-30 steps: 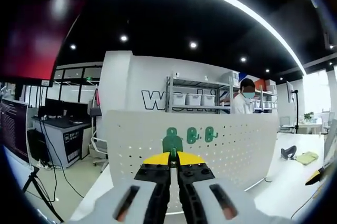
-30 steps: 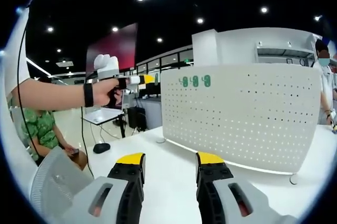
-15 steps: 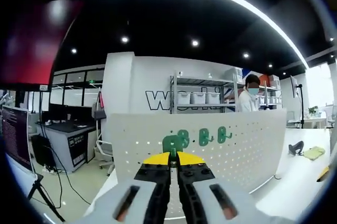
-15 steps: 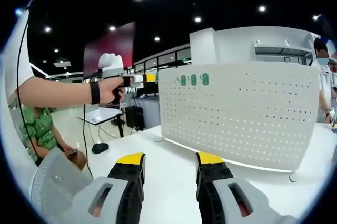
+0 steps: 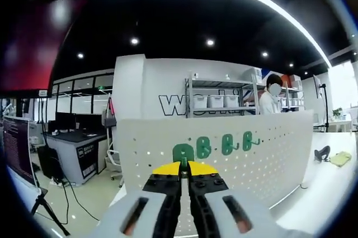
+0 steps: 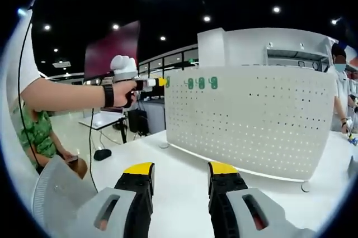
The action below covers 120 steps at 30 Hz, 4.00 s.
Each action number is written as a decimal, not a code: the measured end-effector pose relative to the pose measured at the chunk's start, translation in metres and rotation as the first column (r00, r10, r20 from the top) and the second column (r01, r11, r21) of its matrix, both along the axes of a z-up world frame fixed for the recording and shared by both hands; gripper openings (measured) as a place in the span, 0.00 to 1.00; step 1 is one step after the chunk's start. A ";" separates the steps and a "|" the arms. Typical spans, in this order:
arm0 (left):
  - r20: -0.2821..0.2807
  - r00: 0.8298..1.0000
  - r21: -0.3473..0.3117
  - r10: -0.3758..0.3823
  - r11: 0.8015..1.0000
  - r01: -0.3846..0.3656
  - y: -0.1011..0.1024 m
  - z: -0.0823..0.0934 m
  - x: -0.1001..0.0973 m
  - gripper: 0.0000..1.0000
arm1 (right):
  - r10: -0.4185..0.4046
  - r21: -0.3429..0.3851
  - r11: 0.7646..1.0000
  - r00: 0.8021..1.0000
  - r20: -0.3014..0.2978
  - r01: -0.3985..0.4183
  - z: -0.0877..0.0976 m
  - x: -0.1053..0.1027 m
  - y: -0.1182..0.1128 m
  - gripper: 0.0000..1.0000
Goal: Insert the hook assembly into the mounting plate slot until the hook locks in place.
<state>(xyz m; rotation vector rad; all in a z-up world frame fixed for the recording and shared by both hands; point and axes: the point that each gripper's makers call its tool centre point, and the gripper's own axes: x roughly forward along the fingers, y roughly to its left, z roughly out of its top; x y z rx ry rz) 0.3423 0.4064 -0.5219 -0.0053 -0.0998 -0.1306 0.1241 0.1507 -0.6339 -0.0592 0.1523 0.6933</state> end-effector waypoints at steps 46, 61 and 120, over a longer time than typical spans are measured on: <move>0.037 0.999 0.039 0.014 0.999 -0.016 0.005 0.002 0.070 0.03 | -0.133 -0.006 0.991 0.991 -0.033 0.133 0.003 -0.012 -0.008 0.39; 0.014 1.000 0.066 0.012 0.998 -0.013 0.003 -0.006 0.079 0.03 | -0.187 -0.010 0.982 0.982 -0.020 0.187 0.006 -0.016 -0.018 0.38; -0.131 0.907 0.025 -0.401 0.913 0.407 -0.028 -0.055 -0.081 0.31 | -0.111 -0.008 0.994 0.994 -0.001 0.111 0.016 -0.011 0.032 0.48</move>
